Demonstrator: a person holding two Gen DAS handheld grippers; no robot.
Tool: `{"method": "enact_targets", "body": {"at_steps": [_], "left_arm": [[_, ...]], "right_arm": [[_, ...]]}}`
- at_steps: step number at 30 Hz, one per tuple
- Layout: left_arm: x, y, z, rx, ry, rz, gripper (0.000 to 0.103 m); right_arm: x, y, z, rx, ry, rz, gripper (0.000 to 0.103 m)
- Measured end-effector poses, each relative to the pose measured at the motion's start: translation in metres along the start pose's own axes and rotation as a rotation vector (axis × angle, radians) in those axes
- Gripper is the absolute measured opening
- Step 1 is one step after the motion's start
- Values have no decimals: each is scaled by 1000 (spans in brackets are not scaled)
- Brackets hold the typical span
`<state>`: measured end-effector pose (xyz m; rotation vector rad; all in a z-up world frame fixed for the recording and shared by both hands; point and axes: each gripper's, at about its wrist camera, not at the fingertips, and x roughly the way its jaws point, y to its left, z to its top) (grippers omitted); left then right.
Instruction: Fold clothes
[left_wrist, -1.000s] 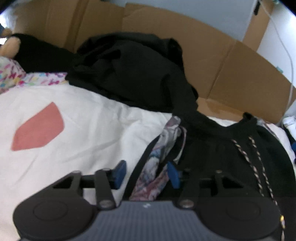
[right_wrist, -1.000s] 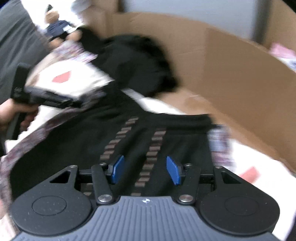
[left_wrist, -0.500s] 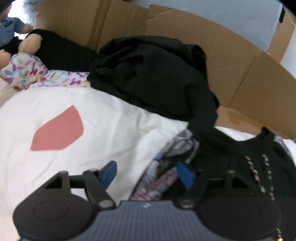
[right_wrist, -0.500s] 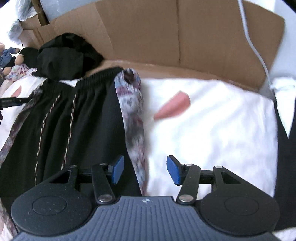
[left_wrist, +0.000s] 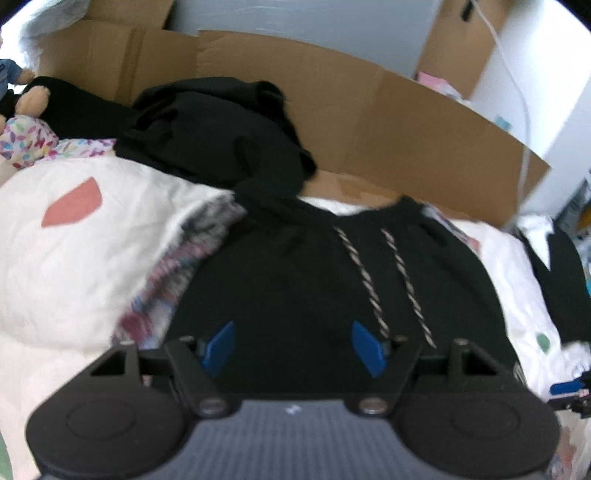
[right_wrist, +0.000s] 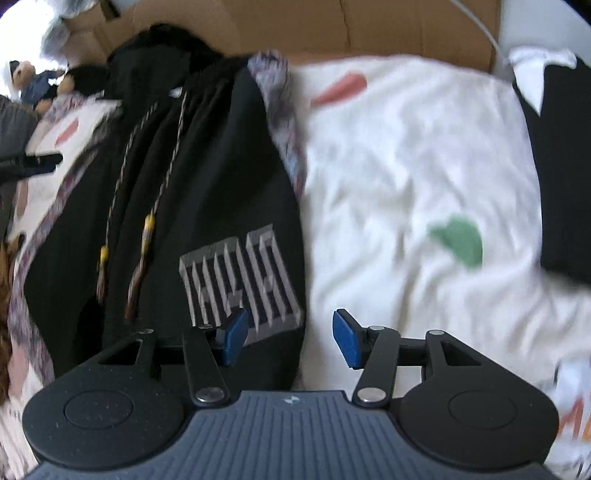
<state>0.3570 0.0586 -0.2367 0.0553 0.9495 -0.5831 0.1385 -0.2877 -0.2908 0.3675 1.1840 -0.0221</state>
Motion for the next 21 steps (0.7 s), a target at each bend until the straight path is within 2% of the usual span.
{"method": "enact_targets", "body": {"at_steps": [4, 9, 12, 14, 21], "left_arm": [[-23, -8, -21, -65, -2, -31, 74], [-52, -10, -44, -58, 20, -19, 74], [-67, -6, -52, -60, 38, -3, 74], [-77, -4, -55, -64, 43, 8, 74], [-102, -7, -61, -33, 26, 8, 74]], "right_arm": [[-3, 1, -26, 49, 37, 7, 56], [-6, 2, -56, 96, 91, -6, 54], [-3, 4, -70, 76, 127, -15, 7], [-6, 6, -77, 67, 117, -21, 4], [-46, 38, -72, 34, -10, 126, 2]]}}
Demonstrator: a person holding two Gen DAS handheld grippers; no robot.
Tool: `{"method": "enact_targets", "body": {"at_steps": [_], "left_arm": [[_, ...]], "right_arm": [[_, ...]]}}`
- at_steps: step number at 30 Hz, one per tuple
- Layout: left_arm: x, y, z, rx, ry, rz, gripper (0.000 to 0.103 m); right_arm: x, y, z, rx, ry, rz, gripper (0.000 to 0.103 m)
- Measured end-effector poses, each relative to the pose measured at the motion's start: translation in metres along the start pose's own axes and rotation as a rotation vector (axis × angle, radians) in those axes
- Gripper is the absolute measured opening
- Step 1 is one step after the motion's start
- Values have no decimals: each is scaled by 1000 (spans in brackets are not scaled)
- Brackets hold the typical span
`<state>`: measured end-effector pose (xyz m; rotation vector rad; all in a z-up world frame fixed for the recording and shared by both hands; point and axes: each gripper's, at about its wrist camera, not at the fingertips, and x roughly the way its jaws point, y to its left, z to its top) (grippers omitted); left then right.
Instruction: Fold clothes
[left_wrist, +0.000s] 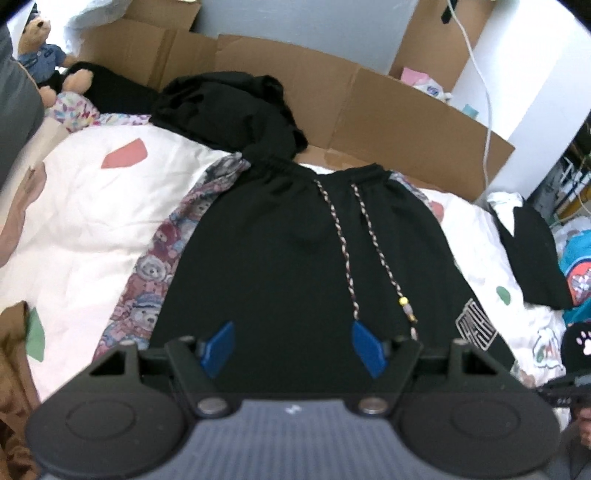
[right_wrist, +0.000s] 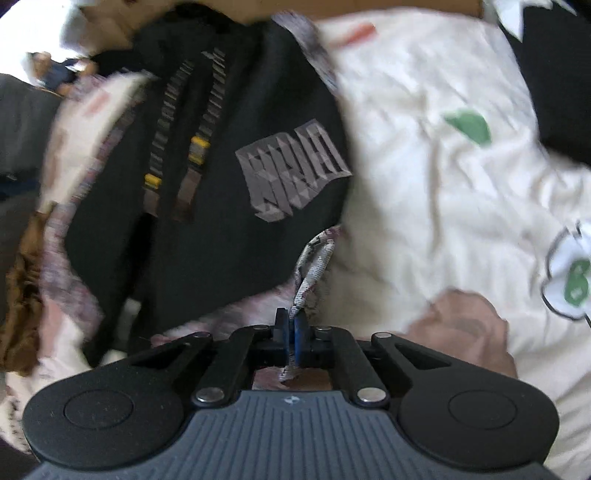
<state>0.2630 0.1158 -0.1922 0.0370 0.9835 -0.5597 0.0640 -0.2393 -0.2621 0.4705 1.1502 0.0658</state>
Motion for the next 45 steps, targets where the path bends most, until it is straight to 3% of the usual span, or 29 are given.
{"method": "enact_targets", "body": {"at_steps": [6, 16, 20, 23, 25, 27, 32, 37, 45], "left_arm": [[-7, -9, -14, 35, -6, -13, 74], [-11, 0, -64, 52, -8, -97, 74], [-2, 9, -72, 38, 19, -82, 74], [3, 14, -71, 33, 15, -54, 74], [5, 14, -69, 27, 3, -56, 74], [8, 13, -68, 24, -2, -59, 74], [10, 2, -63, 21, -2, -69, 74], [7, -4, -64, 31, -3, -65, 74], [4, 1, -64, 27, 15, -36, 74]], "right_arm": [[12, 48, 6, -90, -20, 104, 2], [80, 94, 6, -140, 66, 130, 4], [86, 98, 9, -151, 79, 111, 10], [68, 95, 14, -192, 57, 131, 17], [48, 86, 18, -183, 25, 128, 28], [33, 69, 22, -147, -8, 103, 33], [25, 39, 22, -63, -1, -7, 33], [35, 13, 9, 63, 25, 7, 33], [65, 2, -1, 82, 69, -43, 33]]}}
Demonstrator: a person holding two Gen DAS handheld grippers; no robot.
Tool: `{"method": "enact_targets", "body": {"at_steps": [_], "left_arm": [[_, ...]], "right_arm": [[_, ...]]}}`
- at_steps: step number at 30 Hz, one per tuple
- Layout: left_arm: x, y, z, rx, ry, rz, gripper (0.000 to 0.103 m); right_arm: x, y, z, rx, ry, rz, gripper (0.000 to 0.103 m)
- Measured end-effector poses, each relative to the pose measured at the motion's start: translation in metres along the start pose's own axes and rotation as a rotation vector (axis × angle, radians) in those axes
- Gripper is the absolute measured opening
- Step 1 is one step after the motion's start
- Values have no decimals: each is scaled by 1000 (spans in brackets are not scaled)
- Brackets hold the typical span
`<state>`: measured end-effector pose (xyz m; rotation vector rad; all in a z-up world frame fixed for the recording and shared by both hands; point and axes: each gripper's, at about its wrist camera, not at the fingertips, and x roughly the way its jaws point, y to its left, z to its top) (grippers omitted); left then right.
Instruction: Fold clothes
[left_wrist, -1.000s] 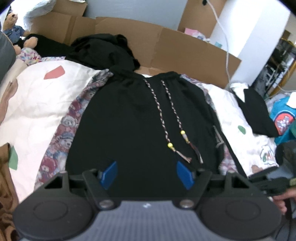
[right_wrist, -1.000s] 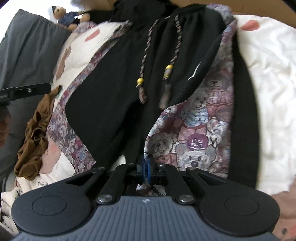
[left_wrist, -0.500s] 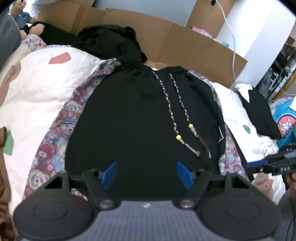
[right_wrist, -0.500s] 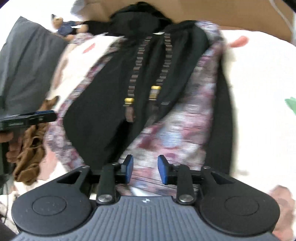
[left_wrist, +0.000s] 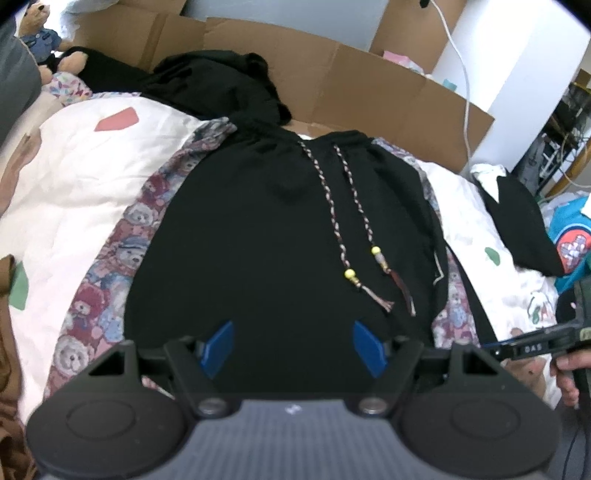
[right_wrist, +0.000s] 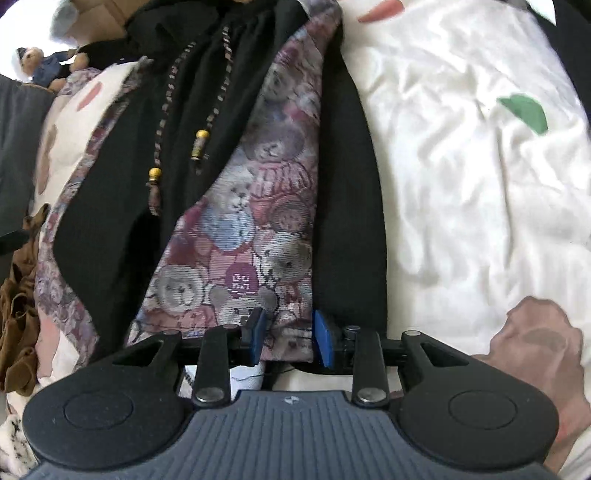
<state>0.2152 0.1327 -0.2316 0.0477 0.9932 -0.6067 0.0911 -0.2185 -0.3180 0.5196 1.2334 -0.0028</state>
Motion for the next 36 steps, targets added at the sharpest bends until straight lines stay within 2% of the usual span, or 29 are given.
{"method": "enact_targets", "body": {"at_steps": [3, 6, 13, 20, 24, 26, 28, 36], "left_arm": [[-2, 1, -2, 1, 23, -26, 74], [-8, -5, -2, 25, 29, -23, 74], [-14, -17, 5, 22, 15, -10, 74], [-12, -33, 5, -27, -3, -41, 74], [-9, -40, 2, -14, 9, -46, 74], [-7, -40, 0, -12, 14, -43, 74], [-5, -36, -2, -13, 23, -33, 74], [11, -17, -20, -40, 70, -17, 74]], "right_arm": [[6, -2, -3, -13, 1, 1, 31], [2, 1, -4, -56, 3, -8, 11], [-45, -6, -3, -74, -52, -7, 11], [-79, -39, 0, -15, -68, -68, 7], [-73, -43, -3, 31, -70, -1, 11], [-64, -37, -5, 31, -61, 20, 22], [-52, -27, -6, 25, -46, 38, 37], [-16, -24, -7, 42, 12, 52, 39]]}}
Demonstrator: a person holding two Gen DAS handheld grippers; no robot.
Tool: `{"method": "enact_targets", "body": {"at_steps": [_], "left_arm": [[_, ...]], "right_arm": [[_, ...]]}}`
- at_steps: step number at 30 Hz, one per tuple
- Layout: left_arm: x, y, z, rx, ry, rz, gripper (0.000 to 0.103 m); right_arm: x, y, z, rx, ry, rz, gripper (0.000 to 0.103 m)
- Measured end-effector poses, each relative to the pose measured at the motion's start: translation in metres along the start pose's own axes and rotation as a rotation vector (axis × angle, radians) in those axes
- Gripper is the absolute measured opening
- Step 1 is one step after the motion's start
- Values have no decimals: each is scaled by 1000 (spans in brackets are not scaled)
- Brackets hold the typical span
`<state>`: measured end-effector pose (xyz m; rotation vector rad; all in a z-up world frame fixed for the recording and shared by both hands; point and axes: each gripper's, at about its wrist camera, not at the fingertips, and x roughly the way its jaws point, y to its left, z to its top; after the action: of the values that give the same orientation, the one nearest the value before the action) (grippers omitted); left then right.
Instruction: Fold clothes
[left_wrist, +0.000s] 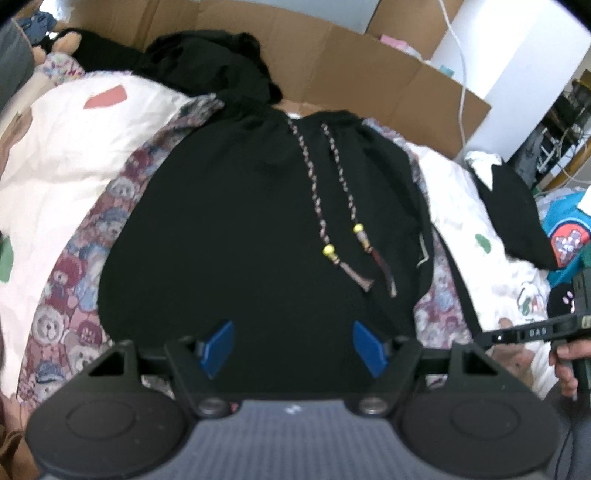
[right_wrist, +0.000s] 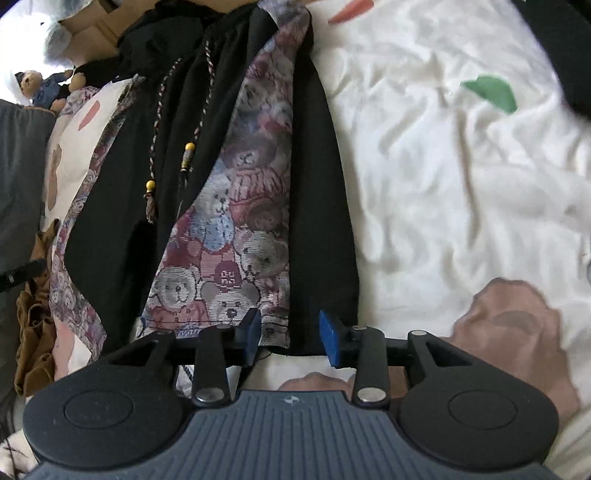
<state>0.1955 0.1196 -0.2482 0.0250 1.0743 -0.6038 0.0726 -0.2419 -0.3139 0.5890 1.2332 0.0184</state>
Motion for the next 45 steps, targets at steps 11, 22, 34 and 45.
{"method": "enact_targets", "body": {"at_steps": [11, 22, 34, 45], "left_arm": [[9, 6, -5, -19, 31, 15, 74], [15, -26, 1, 39, 43, -28, 74], [36, -49, -2, 84, 78, -174, 74], [75, -94, -19, 210, 199, -475, 75]], "right_arm": [[-23, -6, 8, -87, -4, -39, 4], [-71, -61, 23, -14, -8, -244, 4], [-72, -102, 33, -11, -46, -427, 4], [-61, -113, 36, 70, -40, -321, 42]]}}
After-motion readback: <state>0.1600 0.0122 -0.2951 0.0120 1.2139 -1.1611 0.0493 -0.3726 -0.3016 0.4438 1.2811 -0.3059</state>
